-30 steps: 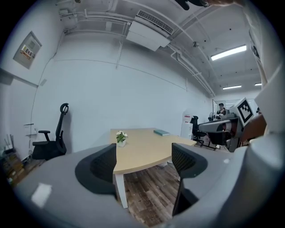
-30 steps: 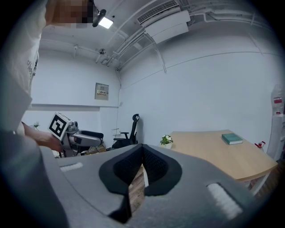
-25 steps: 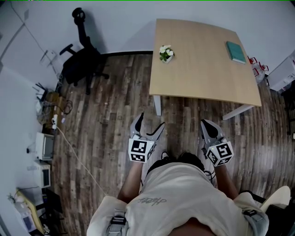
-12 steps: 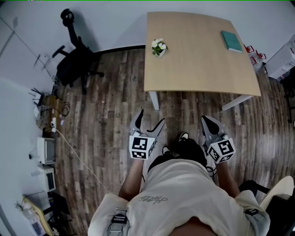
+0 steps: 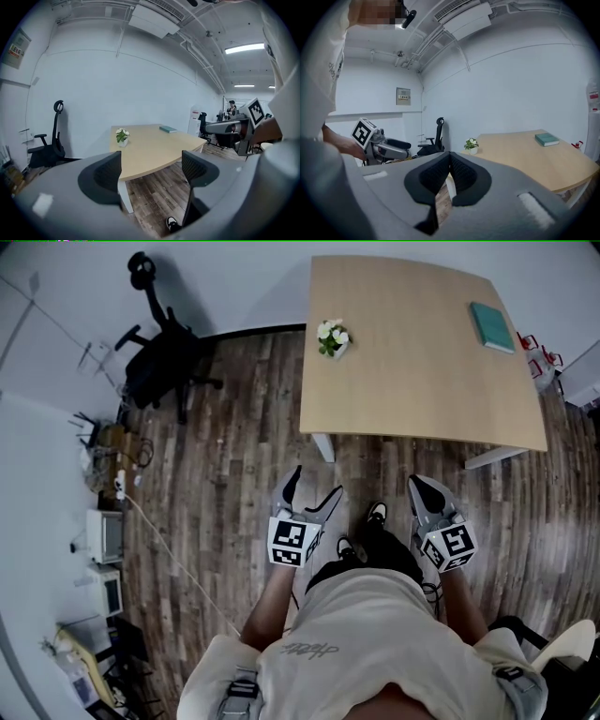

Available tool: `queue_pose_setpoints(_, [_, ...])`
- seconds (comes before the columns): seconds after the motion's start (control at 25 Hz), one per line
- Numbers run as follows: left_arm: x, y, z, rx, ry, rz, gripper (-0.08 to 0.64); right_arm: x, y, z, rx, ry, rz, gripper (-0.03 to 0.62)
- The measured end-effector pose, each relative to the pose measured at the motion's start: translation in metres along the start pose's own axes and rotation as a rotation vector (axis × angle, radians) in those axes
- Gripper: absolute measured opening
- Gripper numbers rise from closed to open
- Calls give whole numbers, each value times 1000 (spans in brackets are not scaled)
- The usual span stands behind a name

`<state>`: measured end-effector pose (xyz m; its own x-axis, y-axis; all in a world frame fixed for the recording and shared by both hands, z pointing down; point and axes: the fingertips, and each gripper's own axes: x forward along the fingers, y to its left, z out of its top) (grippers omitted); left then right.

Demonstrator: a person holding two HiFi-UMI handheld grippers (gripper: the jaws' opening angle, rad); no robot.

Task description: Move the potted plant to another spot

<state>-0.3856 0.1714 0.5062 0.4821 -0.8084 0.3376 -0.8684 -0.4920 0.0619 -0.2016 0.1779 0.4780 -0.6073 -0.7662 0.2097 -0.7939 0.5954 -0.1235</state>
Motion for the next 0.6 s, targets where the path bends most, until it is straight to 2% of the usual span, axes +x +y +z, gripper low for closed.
queue_pose_setpoints(0.36, [46, 19, 46, 27, -14, 29, 420, 42, -56, 16, -17, -11, 14, 2])
queue_pose_setpoints(0.6, [65, 42, 69, 3, -15, 66, 417, 69, -84, 44, -28, -56, 22, 3])
